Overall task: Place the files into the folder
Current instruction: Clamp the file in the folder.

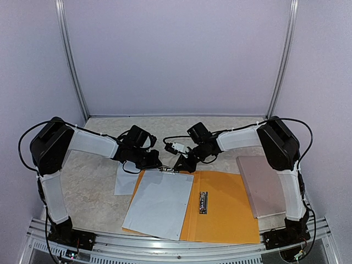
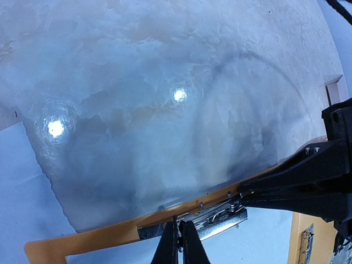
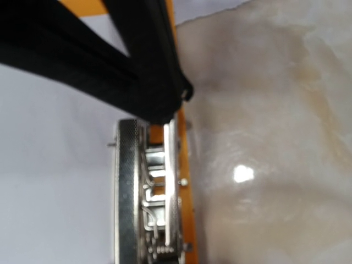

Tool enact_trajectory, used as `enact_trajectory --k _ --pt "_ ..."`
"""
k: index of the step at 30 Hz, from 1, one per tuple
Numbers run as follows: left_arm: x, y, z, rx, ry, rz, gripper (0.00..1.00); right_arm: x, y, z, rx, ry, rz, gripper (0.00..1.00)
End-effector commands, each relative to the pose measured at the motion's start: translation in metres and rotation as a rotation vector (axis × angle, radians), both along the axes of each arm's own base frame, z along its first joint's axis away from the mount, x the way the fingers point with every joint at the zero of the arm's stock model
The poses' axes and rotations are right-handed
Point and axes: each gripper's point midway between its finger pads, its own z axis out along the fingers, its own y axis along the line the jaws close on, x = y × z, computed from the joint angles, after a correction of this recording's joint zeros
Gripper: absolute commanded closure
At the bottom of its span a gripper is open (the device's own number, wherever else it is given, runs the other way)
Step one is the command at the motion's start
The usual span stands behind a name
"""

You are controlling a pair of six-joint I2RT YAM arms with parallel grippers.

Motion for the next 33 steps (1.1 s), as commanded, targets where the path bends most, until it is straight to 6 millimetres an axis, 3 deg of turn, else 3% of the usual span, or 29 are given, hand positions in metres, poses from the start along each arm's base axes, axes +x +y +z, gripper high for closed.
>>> enact_trajectory --k 1,9,19,29,33 --pt "-0.042 0.050 -0.084 0.218 0.230 0.053 1.00 -0.047 -0.046 -0.094 -0.279 0.189 -0.008 0.95" --pt "-0.057 0.064 -0.103 0.254 0.285 0.066 1.00 -0.047 -0.047 -0.096 -0.289 0.188 -0.012 0.95" --pt "-0.065 0.067 -0.112 0.246 0.310 0.064 1.00 -0.047 -0.049 -0.100 -0.302 0.191 -0.015 0.96" --pt "-0.078 0.074 -0.119 0.250 0.333 0.065 1.00 -0.047 -0.049 -0.101 -0.303 0.196 -0.014 0.96" --pt "-0.076 0.067 -0.108 0.221 0.304 0.052 1.00 -0.046 -0.048 -0.100 -0.303 0.194 -0.016 0.96"
